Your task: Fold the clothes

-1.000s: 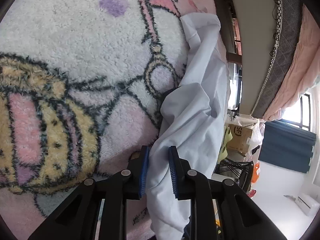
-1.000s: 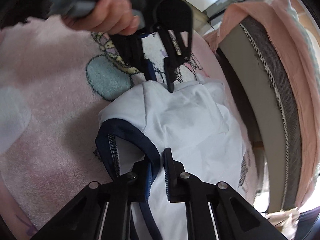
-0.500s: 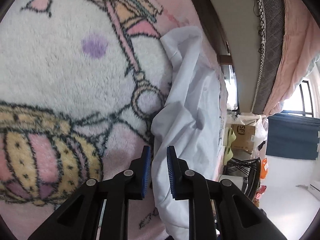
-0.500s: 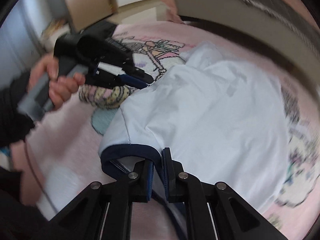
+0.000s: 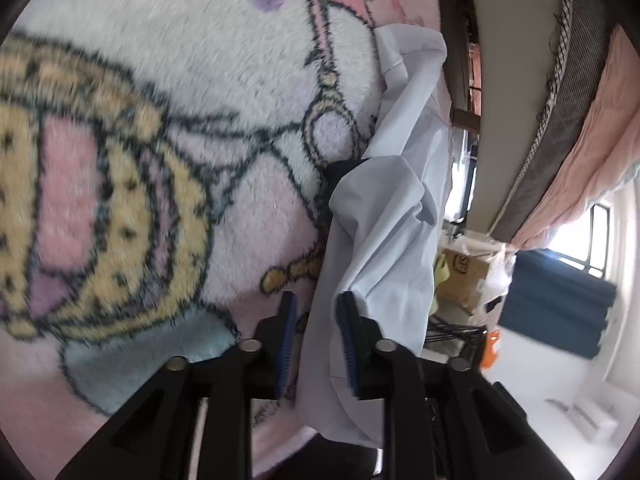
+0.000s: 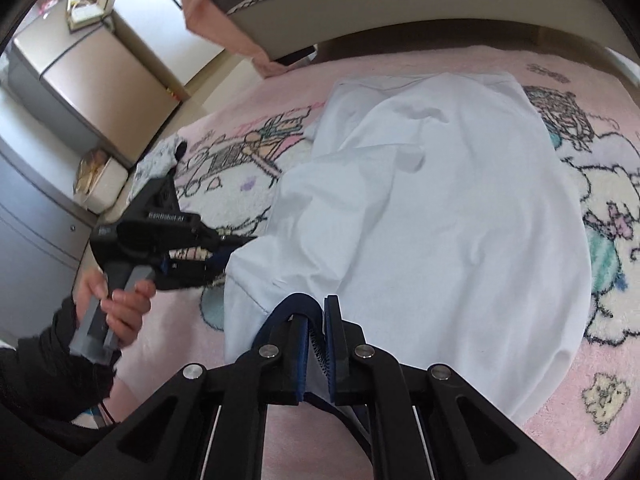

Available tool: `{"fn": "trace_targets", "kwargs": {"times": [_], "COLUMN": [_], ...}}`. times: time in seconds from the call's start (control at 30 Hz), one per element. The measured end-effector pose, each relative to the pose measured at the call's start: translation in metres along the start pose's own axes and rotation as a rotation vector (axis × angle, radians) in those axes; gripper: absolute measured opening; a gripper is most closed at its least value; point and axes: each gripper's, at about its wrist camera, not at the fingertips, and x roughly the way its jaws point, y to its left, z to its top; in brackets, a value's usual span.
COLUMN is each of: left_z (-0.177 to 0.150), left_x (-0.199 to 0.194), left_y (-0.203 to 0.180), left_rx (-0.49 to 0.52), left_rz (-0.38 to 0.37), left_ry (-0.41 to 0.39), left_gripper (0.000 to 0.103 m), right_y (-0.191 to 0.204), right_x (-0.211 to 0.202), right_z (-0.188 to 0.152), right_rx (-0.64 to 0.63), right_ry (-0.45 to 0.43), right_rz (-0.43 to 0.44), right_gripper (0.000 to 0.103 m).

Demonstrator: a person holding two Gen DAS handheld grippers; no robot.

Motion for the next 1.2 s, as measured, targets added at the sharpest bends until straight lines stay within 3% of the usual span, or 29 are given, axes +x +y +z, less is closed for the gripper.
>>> {"fn": "trace_targets", "kwargs": {"times": [0.03, 0.07, 0.1, 0.17, 0.27, 0.4, 0.7, 0.97, 1.2], "left_z": [-0.001, -0.003, -0.004, -0.006, -0.007, -0.007, -0.013, -0.017, 0.001], "left_x": [0.000, 0.000, 0.000, 0.000, 0.003, 0.005, 0.027, 0.023, 0.016], "left_y": [0.002, 0.005, 0.008, 0.015, 0.017, 0.023, 0.027, 0.033, 0.028], "left_rx": [-0.020, -0.049, -0.078, -0.140, -0.151, -0.198, -0.338, -0.442, -0.450], "left_rz": [-0.011, -0.032, -0.081, -0.109, -0.108, -0.173, -0.290, -0.315, -0.369], "left_ry": [-0.004, -0.010, -0.016, -0.017, -0.026, -0.025, -0.016, -0.159, -0.208], "left_gripper": [0.053, 0.082, 0.085, 0.085, 0.085, 0.085, 0.085, 0.085, 0.085], "right_y": [-0.004, -0.008, -0.011, -0.016, -0.022, -0.028, -0.035, -0.041, -0.056], "right_x": [0.000, 0.001, 0.002, 0.001, -0.002, -0.014, -0.039, -0.049, -0.053], "right_z": [0.002, 0.003, 0.004, 0.005, 0.007, 0.013, 0.029, 0.045, 0.056], "right_rx": [0.020, 0.037, 0.053, 0.089, 0.134, 0.174, 0.221, 0.225, 0.257], "right_ry": [-0.003, -0.007, -0.008, -0.012, -0.028, -0.069, -0.141, -0.183, -0.197], "right_rz": [0.007, 0.007, 0.011, 0.039, 0.077, 0.112, 0.131, 0.105, 0.101], "right_gripper": [0.004, 0.004, 0.004, 0.004, 0.003, 0.004, 0.004, 0.003, 0.004]}}
